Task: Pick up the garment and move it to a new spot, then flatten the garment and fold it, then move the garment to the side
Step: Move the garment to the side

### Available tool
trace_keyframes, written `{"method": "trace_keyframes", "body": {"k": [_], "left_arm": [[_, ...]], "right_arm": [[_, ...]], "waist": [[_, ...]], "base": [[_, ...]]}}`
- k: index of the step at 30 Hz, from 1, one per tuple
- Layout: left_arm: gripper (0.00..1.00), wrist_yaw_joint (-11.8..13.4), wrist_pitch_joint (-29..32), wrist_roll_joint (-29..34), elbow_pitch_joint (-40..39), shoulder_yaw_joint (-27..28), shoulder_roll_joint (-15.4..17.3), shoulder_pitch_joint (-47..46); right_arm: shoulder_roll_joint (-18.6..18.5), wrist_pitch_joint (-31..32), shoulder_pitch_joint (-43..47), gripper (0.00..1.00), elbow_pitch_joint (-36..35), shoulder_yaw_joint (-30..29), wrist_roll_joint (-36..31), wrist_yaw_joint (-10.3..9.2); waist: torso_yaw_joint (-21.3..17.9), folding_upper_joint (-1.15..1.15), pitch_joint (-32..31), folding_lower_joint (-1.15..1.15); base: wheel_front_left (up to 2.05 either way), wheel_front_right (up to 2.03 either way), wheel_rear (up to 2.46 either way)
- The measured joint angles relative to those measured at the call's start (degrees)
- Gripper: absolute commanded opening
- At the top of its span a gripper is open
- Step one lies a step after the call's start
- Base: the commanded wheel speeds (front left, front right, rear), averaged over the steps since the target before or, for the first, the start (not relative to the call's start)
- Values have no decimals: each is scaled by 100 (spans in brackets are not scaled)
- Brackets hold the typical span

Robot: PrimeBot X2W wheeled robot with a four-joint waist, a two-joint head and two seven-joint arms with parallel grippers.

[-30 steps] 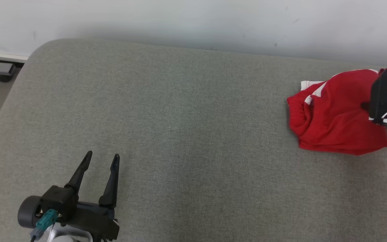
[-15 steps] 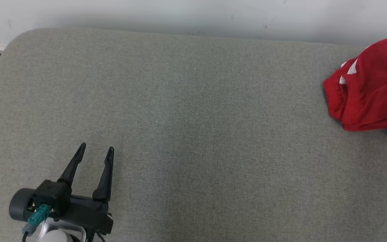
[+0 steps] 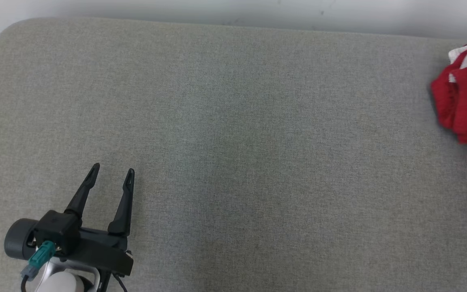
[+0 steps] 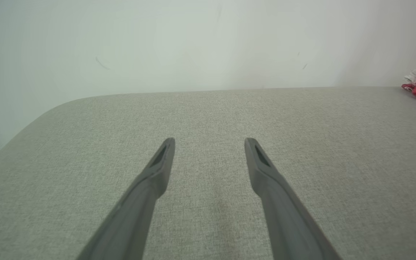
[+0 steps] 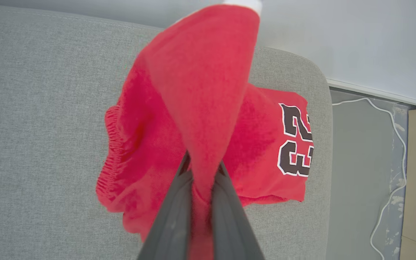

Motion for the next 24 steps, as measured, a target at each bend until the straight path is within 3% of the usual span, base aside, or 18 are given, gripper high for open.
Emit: {"method": "trace_keyframes", "body": {"k": [13,21,23,24], "left_arm": [[100,53,52,-11,-196,-34,87,-6],[100,96,59,-30,-218,-46,115,-40],[100,103,59,-34,-205,-48,123,-44],[100,103,59,-38,-201,-49,123,-46]], "right_arm": [[-658,49,-181,0,-157,288,-474,1],[-735,-16,-222,0,-144,350,-670,1],[-742,-63,-230,40,-109,388,-773,1],[-745,-68,-238,100,-90,414,-832,1]], "waist": [[111,-1,131,0],[145,-1,228,0],[135,-1,230,0],[130,-1,225,0]], "base": [[0,0,0],[0,0,0],[0,0,0],[0,0,0]]}}
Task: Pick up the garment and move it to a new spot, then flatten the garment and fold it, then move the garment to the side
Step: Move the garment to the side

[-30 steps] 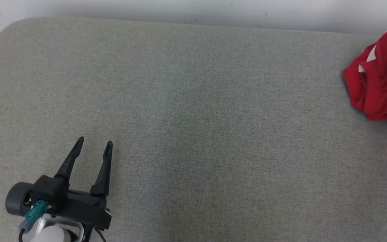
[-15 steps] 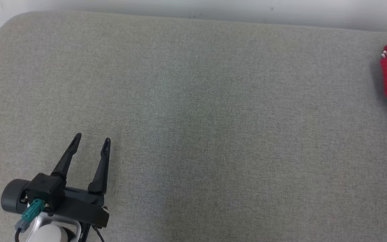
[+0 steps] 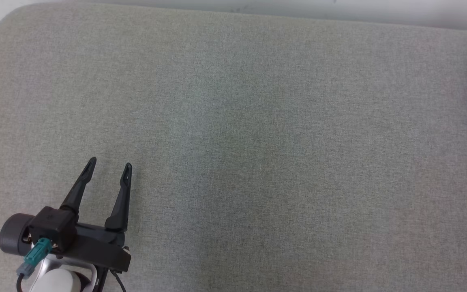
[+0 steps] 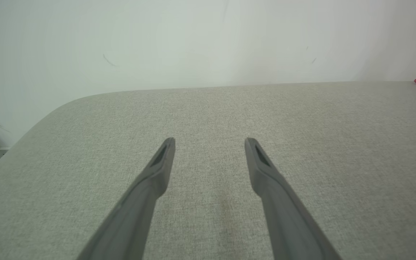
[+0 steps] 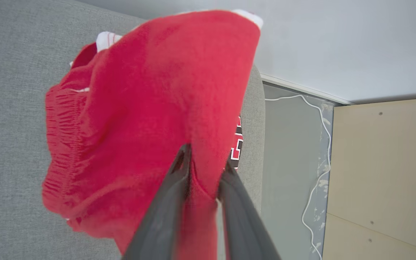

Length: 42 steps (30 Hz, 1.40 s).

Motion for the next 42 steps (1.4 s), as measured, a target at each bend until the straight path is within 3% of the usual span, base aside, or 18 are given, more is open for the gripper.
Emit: {"method": "trace_keyframes", "body": {"k": [13,30,42], "left_arm": [[100,49,-18,-59,46,-32,-14,-23],[100,292,-52,-235,-8,87,35,375],[100,463,188,-316,-335,145,209,857]], "right_arm": [[32,-488,-146,100,4,-48,-255,0],[668,-3600,1300,100,-480,-1132,1090,0],[1265,-5355,2682,100,-716,-1592,1173,0]], "waist": [[-22,0,-44,-1],[-121,0,-807,-1],[-455,0,-1425,-1]], "base": [[0,0,0],[0,0,0],[0,0,0]]}}
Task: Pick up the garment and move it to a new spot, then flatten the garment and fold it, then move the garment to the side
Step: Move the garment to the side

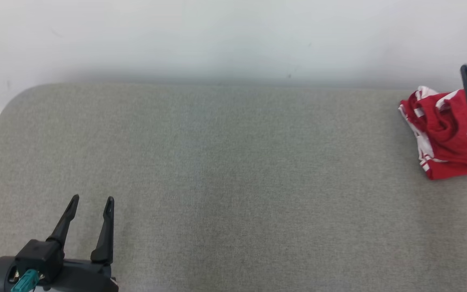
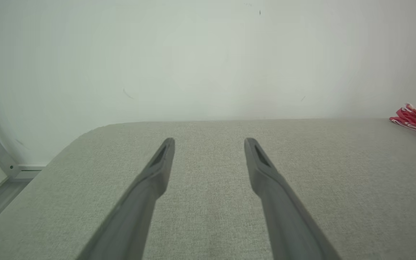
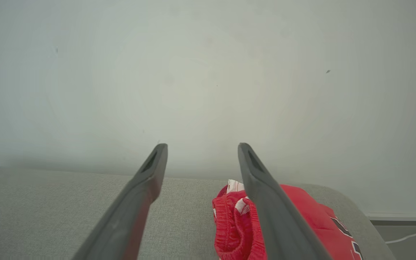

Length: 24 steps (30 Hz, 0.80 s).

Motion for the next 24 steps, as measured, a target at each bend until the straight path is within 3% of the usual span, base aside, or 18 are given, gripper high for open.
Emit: {"method": "trace_keyframes", "body": {"k": [10,15,24], "left_arm": [[100,200,140,-97,-208,97,120,442],[100,285,151,-194,-298,185,172,633],[100,453,152,-258,-377,278,200,867]], "right_arm": [[297,-442,1049,100,-449,-599,-378,0],[385,-489,1679,100,-782,-1174,-714,0],[893,-470,2917,100,-1645,-2444,-1514,0]], "waist": [[-143,0,-481,0],[-168,0,-689,0],[-212,0,-900,1]], "base": [[0,0,0],[0,0,0],[0,0,0]]}}
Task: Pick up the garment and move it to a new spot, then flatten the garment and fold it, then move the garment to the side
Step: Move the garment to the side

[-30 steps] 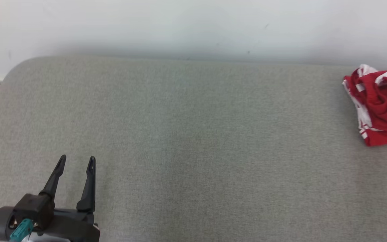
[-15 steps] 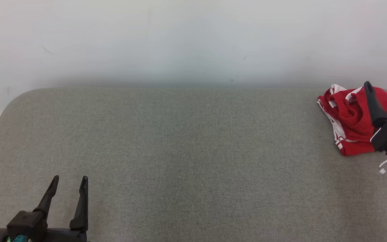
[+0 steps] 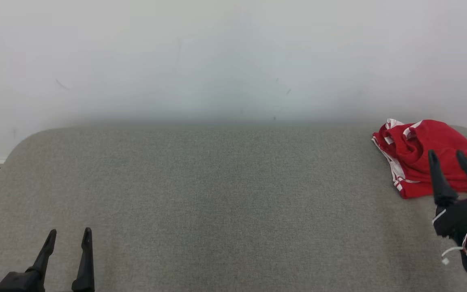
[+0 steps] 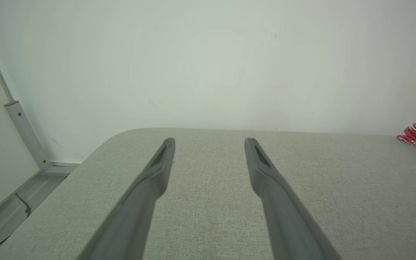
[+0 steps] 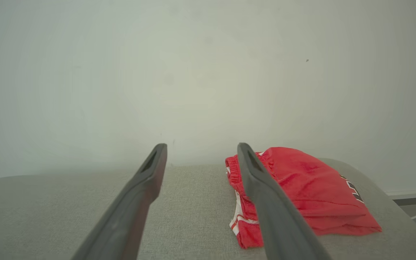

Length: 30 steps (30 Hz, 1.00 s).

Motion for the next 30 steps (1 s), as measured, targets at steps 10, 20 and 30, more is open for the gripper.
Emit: {"method": "trace_keyframes", "body": {"k": [10,20,30], "left_arm": [[100,144,14,-64,-118,90,52,202],[100,242,31,-91,-167,113,67,285],[100,278,-2,-140,-132,149,79,320]], "right_arm": [[1032,701,1475,100,-1792,-1605,-900,0],[1867,1265,2428,100,-3426,-2076,-2006,-1],[2020,1356,2834,100,-4067,-1747,-2368,-1]], "waist": [[-52,0,-140,0],[-155,-1,-156,0],[-257,0,-146,0]], "base": [[0,0,0],[0,0,0],[0,0,0]]}}
